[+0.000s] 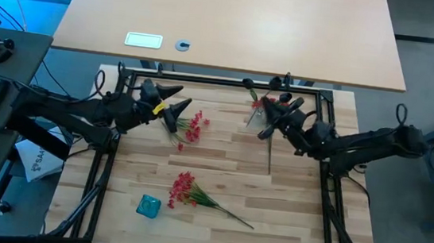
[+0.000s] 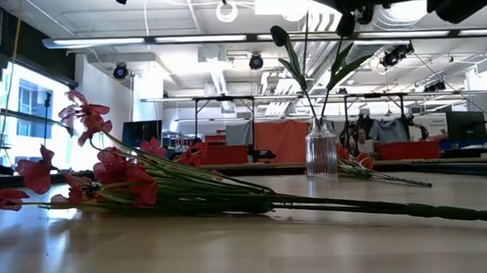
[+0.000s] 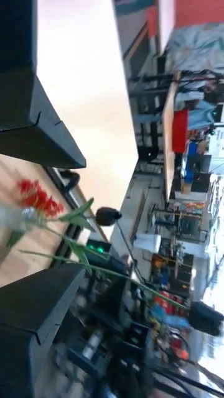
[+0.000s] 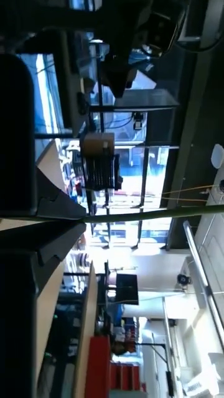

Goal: Sort flowers into vase by color
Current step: Put the black tulip into the transparent vase, then put the bottom red flowers into the blue vase

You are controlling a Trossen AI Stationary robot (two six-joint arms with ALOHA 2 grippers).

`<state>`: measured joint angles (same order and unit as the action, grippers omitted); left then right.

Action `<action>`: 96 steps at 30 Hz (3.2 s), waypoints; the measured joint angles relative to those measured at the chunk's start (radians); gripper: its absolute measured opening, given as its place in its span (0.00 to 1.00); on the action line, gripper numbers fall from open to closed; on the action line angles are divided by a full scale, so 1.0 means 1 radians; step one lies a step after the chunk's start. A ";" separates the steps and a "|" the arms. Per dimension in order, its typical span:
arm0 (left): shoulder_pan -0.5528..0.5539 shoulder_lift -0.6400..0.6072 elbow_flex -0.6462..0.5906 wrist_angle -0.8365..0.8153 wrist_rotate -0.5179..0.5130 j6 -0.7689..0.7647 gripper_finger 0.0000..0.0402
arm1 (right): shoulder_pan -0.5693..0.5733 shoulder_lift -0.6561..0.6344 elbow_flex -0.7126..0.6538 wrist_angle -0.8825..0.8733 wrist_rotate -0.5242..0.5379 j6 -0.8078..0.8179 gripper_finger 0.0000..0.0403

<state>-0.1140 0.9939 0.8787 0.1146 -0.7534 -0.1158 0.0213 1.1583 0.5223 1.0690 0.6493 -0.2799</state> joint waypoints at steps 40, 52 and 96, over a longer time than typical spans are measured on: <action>0.212 0.002 0.000 -0.005 0.314 0.013 0.62 | -0.287 -0.069 0.069 -0.352 -0.129 0.082 0.00; 0.212 0.002 0.000 -0.005 0.299 0.013 0.62 | -0.290 0.031 0.069 -0.327 -0.118 0.089 0.00; 0.212 0.002 0.000 -0.015 0.295 -0.023 0.62 | -0.245 -0.057 0.073 -0.532 -0.137 0.238 0.47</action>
<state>0.0975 0.9955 0.8787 0.1000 -0.4587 -0.1390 -0.2239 1.1010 0.5948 0.5370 0.5125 -0.0423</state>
